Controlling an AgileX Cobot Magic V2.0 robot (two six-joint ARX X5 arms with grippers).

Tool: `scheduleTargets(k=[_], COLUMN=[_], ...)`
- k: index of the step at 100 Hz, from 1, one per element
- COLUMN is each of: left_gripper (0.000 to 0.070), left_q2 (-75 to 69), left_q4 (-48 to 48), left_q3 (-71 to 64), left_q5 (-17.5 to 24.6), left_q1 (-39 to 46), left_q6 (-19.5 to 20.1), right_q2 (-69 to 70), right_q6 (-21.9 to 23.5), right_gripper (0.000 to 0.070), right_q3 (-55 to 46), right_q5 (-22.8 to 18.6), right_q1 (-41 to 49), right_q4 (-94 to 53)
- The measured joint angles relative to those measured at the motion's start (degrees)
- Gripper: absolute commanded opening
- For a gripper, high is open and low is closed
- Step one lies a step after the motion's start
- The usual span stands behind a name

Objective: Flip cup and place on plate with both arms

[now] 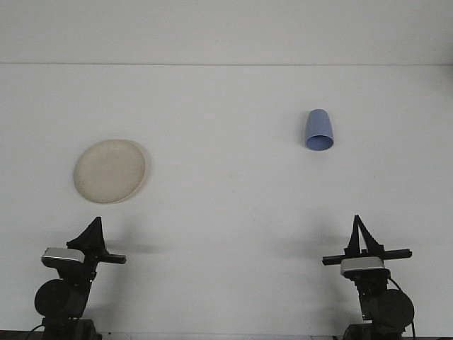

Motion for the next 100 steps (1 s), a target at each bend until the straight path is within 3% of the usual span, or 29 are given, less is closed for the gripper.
scheduleTargets(k=[14, 26, 36, 47, 51, 55, 63, 68, 100], left_gripper=[0.0016, 0.0016, 0.0016, 0.0016, 0.0016, 0.0016, 0.0016, 0.0016, 0.0016], left_q2=[0.0, 0.0, 0.0, 0.0, 0.0, 0.0, 0.0, 0.0, 0.0], left_q4=[0.0, 0.0, 0.0, 0.0, 0.0, 0.0, 0.0, 0.0, 0.0], left_q3=[0.0, 0.0, 0.0, 0.0, 0.0, 0.0, 0.0, 0.0, 0.0], left_q5=[0.0, 0.0, 0.0, 0.0, 0.0, 0.0, 0.0, 0.0, 0.0], left_q1=[0.0, 0.0, 0.0, 0.0, 0.0, 0.0, 0.0, 0.0, 0.0], left_q6=[0.0, 0.0, 0.0, 0.0, 0.0, 0.0, 0.0, 0.0, 0.0], right_q2=[0.0, 0.0, 1.5, 7.3, 9.9, 12.8, 19.3, 23.3, 47.0], right_q6=[11.3, 22.8, 27.3, 28.6, 28.6, 28.4, 26.7, 25.5, 21.2], right_gripper=[0.0000, 0.0000, 0.0000, 0.0000, 0.0038, 0.0157, 0.0481, 0.0585, 0.0588], right_q3=[0.0, 0.2, 3.6, 12.0, 15.5, 18.8, 24.4, 26.8, 30.5], right_q5=[0.4, 4.3, 4.7, 4.8, 4.7, 4.6, 4.0, 3.1, -2.8], right_q1=[0.0, 0.0, 0.0, 0.0, 0.0, 0.0, 0.0, 0.0, 0.0], right_q4=[0.1, -0.1, -2.8, -2.5, -2.5, -2.9, -4.2, -4.6, 6.1])
